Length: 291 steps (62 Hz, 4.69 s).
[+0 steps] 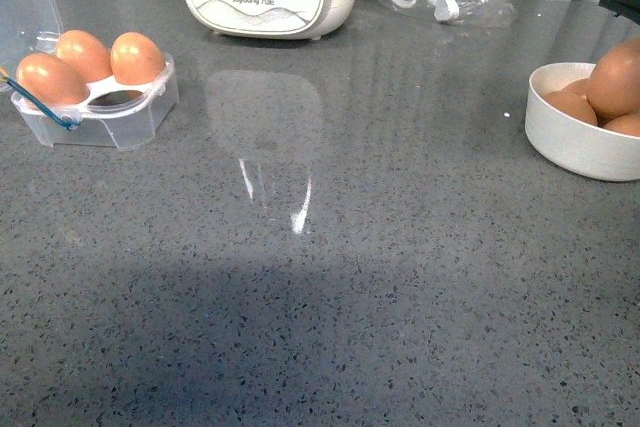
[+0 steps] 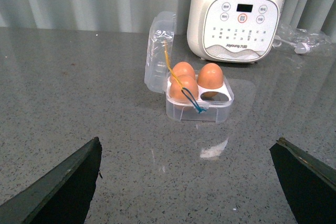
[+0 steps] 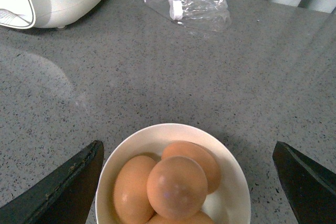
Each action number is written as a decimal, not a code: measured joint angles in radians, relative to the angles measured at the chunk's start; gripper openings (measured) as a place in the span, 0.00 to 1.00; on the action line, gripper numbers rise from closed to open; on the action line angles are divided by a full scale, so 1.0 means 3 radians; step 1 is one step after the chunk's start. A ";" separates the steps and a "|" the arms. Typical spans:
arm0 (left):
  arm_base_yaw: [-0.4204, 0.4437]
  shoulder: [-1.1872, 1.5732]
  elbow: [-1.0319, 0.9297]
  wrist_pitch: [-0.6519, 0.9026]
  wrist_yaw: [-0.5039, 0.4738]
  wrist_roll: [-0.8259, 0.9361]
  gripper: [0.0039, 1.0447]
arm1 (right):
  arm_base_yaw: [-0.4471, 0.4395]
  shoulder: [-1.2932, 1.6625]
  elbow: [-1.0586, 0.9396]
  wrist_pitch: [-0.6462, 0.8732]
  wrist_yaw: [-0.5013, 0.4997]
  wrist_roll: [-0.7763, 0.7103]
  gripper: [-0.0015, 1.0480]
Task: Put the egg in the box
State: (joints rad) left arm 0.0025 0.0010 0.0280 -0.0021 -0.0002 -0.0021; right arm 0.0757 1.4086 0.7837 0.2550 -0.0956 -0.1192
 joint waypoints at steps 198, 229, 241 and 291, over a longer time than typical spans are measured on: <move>0.0000 0.0000 0.0000 0.0000 0.0000 0.0000 0.94 | 0.1928 0.2103 0.2221 0.0005 -0.0959 0.0268 0.39; 0.0000 0.0000 0.0000 0.0000 0.0000 0.0001 0.94 | 0.1967 0.2197 0.2221 -0.0009 -0.0871 0.0275 0.39; 0.0000 0.0000 0.0000 0.0000 0.0000 0.0001 0.94 | 0.1985 0.2227 0.2221 -0.0103 -0.0858 0.0256 0.39; 0.0000 0.0000 0.0000 0.0000 0.0000 0.0001 0.94 | 0.1806 0.1982 0.2057 -0.0055 -0.0885 0.0299 0.93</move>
State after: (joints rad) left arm 0.0025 0.0010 0.0280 -0.0021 -0.0002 -0.0017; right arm 0.6174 2.0033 1.4010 0.2386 -0.3611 -0.0296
